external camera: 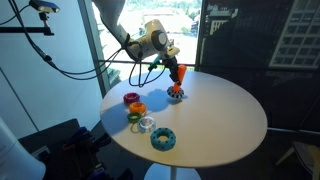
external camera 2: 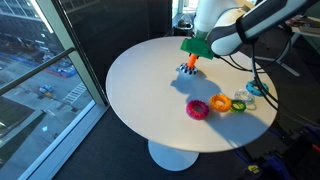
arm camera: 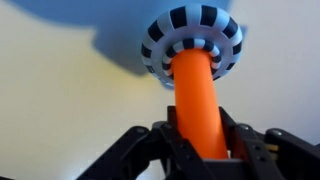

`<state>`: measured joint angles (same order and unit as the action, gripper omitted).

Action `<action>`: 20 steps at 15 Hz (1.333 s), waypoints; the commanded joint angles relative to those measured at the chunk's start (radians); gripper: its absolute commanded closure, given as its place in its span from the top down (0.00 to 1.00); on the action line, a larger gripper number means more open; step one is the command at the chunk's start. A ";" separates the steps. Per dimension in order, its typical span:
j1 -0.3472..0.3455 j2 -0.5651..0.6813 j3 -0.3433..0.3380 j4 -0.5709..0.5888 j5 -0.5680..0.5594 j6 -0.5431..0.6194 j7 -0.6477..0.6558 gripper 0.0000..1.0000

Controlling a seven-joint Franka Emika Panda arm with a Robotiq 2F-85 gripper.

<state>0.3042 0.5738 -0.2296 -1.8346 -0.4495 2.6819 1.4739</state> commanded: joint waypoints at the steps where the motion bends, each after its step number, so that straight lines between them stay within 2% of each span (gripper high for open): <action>1: -0.045 -0.057 0.056 -0.030 0.091 -0.032 -0.094 0.16; 9: -0.130 -0.055 0.161 -0.005 0.335 -0.113 -0.298 0.16; 20: -0.183 -0.033 0.214 0.043 0.553 -0.259 -0.476 0.16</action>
<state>0.1537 0.5404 -0.0495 -1.8083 0.0451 2.4904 1.0606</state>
